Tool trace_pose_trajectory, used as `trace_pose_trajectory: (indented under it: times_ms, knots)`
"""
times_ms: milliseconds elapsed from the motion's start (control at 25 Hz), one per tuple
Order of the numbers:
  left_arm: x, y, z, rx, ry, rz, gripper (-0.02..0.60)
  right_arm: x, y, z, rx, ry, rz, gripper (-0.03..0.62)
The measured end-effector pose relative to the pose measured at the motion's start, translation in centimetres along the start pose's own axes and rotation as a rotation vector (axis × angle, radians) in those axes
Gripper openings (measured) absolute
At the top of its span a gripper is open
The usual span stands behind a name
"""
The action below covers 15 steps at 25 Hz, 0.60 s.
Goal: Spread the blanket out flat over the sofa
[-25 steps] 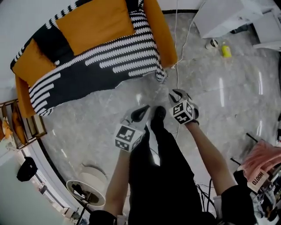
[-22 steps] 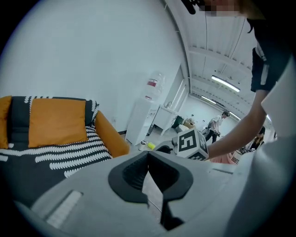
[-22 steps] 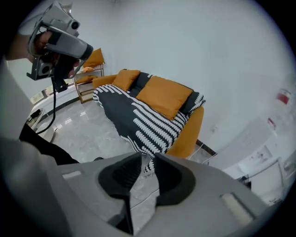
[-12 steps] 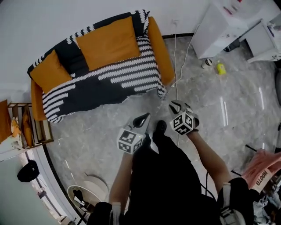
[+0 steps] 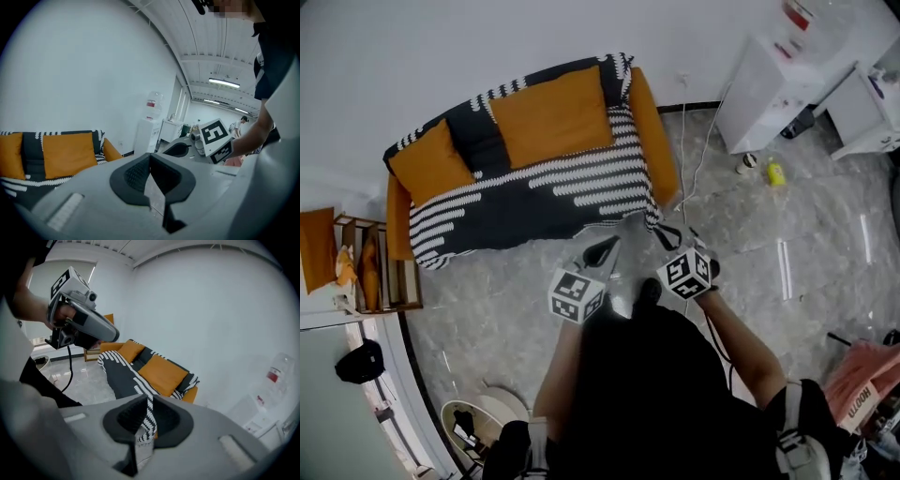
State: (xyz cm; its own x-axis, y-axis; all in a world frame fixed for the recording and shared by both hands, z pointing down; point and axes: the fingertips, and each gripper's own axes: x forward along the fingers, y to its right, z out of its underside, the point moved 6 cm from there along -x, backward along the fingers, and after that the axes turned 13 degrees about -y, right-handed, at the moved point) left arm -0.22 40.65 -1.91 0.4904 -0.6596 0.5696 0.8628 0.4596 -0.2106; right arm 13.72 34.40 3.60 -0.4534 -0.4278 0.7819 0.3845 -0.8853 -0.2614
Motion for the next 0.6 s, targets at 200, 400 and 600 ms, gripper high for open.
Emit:
trace_pose_trajectory:
  times_ms: [200, 400, 600]
  knots:
    - [-0.6, -1.7, -2.1, 0.030, 0.017, -0.012, 0.011, -1.1, 1.0, -4.1, 0.064, 0.077, -0.001, 0.025]
    - [-2.1, -3.7, -4.7, 0.075, 0.028, -0.021, 0.011, -1.8, 1.7, -8.5, 0.093, 0.147, -0.015, 0.003]
    - [-4.4, -5.8, -6.4, 0.087, 0.067, -0.052, 0.011, -2.7, 1.2, -13.0, 0.116, 0.244, -0.092, 0.003]
